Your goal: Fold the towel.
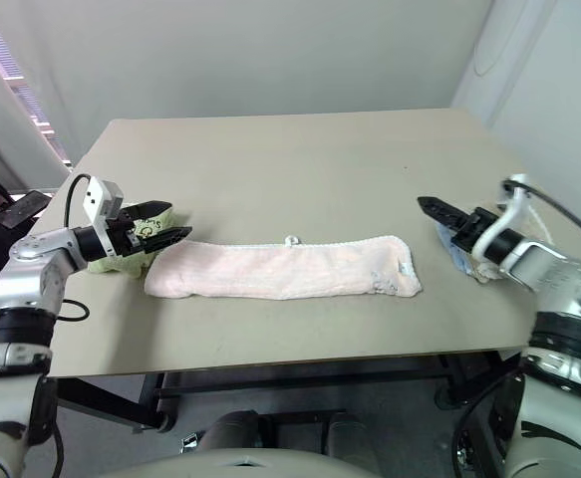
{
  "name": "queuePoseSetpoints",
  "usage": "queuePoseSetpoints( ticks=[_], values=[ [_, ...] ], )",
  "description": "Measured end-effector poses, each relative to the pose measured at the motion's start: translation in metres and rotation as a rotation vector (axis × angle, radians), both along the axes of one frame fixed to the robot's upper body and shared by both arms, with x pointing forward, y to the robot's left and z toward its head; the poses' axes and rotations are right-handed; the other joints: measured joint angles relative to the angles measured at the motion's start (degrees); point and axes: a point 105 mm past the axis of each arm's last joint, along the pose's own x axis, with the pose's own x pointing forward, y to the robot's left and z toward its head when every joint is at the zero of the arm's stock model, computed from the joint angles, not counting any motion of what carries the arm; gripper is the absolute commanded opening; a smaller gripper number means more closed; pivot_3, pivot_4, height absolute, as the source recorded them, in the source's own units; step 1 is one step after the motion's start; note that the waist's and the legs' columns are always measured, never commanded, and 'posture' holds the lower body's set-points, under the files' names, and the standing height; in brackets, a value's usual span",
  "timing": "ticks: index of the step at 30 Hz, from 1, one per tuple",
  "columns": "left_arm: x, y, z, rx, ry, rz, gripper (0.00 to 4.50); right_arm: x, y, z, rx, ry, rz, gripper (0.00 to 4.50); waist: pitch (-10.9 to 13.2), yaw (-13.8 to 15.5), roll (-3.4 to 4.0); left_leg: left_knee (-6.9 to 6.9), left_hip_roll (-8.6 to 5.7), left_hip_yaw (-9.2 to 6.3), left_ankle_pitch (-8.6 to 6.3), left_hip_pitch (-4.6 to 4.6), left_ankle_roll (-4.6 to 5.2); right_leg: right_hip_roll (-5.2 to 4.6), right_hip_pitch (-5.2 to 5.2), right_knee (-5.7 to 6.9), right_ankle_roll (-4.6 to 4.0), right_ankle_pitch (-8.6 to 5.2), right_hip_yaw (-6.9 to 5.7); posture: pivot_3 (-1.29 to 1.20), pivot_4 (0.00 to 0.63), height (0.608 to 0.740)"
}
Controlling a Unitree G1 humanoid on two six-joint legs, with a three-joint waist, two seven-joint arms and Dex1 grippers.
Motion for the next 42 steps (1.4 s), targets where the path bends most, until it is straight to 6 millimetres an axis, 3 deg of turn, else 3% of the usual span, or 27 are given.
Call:
queuePoseSetpoints(
  ticks=[3, 6, 12, 22, 37, 40, 42],
  values=[
    [-0.010, -0.014, 0.006, 0.006, -0.015, -0.053, 4.50, -0.029, 0.001, -0.001, 0.208, 0.059, 0.060, 4.28, -0.01, -0.01, 0.03, 0.05, 0.00, 0.03, 0.00, 0.04, 0.01, 0.00, 0.09, 0.00, -0.10, -0.06, 0.00, 0.00, 0.000, 0.730],
    [-0.012, -0.024, 0.003, -0.011, -0.003, -0.074, 4.50, -0.043, 0.009, -0.004, 0.284, 0.097, 0.099, 4.28, -0.07, -0.39, 0.10, 0.12, 0.01, 0.06, 0.00, 0.15, 0.02, 0.00, 0.19, 0.01, -0.11, 0.00, 0.02, 0.00, 0.000, 0.730],
    [-0.027, -0.053, -0.017, -0.020, 0.066, -0.158, 4.50, -0.080, 0.031, -0.070, 0.353, 0.377, 0.103, 4.28, -0.20, -0.16, 0.13, 0.27, 0.04, 0.17, 0.00, 0.07, 0.03, -0.03, 0.20, -0.01, -0.11, 0.01, 0.01, 0.00, 0.000, 0.730],
    [-0.037, -0.068, -0.032, -0.006, 0.102, -0.193, 4.50, -0.075, 0.022, -0.094, 0.362, 0.466, -0.016, 4.28, -0.27, -0.31, 0.16, 0.21, 0.04, 0.21, -0.01, 0.11, 0.08, -0.05, 0.23, -0.22, -0.10, 0.01, 0.00, 0.00, 0.000, 0.730],
    [-0.037, -0.073, -0.035, 0.013, 0.094, -0.180, 4.50, -0.027, 0.052, -0.097, 0.359, 0.469, 0.002, 4.28, -0.32, -2.49, 0.03, 0.21, 0.12, 0.21, -0.02, 0.27, 0.08, -0.06, 0.23, -0.37, -0.10, 0.41, -0.07, 0.00, 0.000, 0.730],
    [-0.036, -0.073, -0.035, 0.014, 0.093, -0.178, 4.50, -0.022, 0.056, -0.098, 0.367, 0.480, 0.005, 3.68, -0.32, -2.88, 0.03, 0.20, 0.14, 0.21, -0.02, 0.26, 0.08, -0.06, 0.20, -0.37, -0.10, 0.41, -0.09, 0.00, 0.000, 0.730],
    [-0.036, -0.073, -0.035, 0.015, 0.093, -0.176, 4.50, -0.021, 0.057, -0.102, 0.368, 0.499, 0.000, 3.03, -0.31, -2.96, 0.05, 0.18, 0.14, 0.21, -0.02, 0.20, 0.08, -0.06, 0.12, -0.37, -0.10, 0.41, -0.10, 0.00, 0.000, 0.730]
  ],
)
